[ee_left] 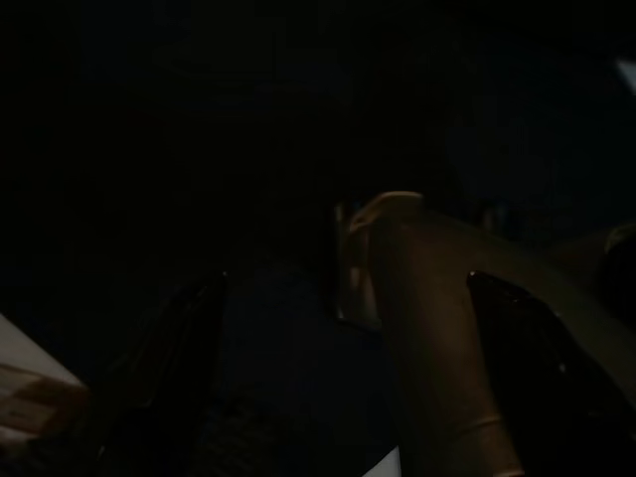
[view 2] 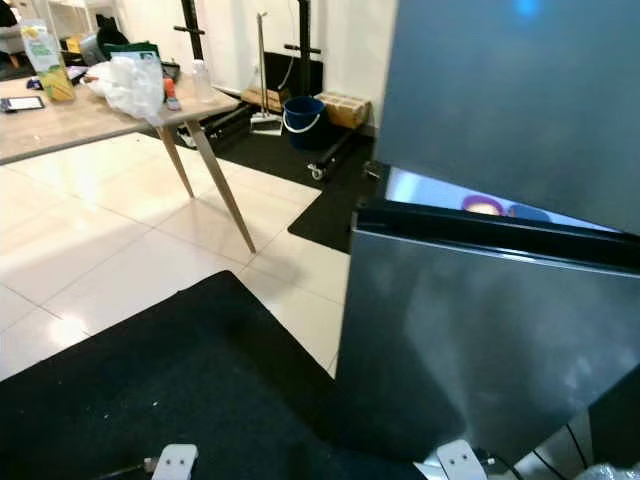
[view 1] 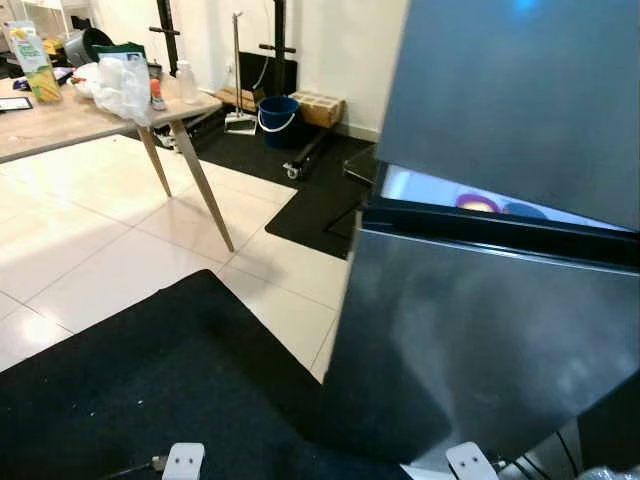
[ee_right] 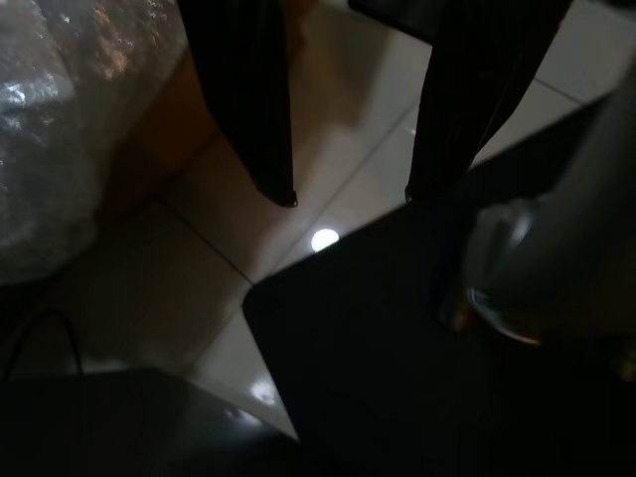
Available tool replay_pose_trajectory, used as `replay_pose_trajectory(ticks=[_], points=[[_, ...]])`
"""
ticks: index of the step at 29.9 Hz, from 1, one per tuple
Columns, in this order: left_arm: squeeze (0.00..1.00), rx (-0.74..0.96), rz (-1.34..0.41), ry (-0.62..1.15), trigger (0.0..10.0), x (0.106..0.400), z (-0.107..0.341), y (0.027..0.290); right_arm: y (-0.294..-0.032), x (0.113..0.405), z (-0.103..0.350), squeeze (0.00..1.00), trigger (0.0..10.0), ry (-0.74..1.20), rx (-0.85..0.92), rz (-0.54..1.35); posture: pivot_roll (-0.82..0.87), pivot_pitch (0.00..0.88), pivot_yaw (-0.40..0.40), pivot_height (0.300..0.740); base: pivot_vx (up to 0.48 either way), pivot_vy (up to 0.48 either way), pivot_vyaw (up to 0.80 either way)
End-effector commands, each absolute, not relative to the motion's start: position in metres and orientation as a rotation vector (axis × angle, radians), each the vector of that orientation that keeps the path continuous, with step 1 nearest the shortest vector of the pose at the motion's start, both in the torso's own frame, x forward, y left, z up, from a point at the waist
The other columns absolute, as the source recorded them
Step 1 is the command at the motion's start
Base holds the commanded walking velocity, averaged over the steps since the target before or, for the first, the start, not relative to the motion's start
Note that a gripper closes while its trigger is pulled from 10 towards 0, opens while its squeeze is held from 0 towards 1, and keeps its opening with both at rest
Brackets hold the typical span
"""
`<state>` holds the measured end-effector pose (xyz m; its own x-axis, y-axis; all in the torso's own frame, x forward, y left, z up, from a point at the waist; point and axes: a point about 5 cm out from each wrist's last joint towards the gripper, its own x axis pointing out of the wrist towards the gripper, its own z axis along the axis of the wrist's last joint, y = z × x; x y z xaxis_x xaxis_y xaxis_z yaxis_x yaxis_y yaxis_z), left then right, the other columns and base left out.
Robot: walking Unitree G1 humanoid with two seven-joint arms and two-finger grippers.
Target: Restocking fridge
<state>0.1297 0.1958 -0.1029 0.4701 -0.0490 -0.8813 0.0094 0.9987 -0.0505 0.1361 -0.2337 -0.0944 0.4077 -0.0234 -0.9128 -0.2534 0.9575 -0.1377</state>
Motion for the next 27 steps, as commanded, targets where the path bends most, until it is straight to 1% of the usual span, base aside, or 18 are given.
replay_pose_trajectory(ticks=[1,12,17,27], points=[[0.0,-0.036,-0.052,1.112,10.0,0.123,-0.106,0.193,-0.241,0.131,-0.094,0.0,10.0,1.162,-0.276,0.124,0.05,0.0,-0.055,0.74,0.311,0.0,0.0],[0.0,-0.034,-0.052,1.107,10.0,0.125,-0.105,0.193,-0.243,0.132,-0.094,0.0,10.0,1.162,-0.279,0.119,0.05,0.0,-0.055,0.74,0.303,0.0,0.0],[0.0,-0.041,-0.051,1.097,10.0,0.127,-0.104,0.192,-0.245,0.131,-0.093,0.0,10.0,1.161,-0.27,0.101,0.05,0.0,-0.056,0.74,0.0,0.0,0.0],[0.0,-0.045,-0.065,1.108,10.0,0.124,-0.106,0.189,-0.253,0.118,-0.095,0.0,10.0,1.19,-0.257,0.061,0.04,0.0,-0.058,0.74,0.0,0.0,0.0]])
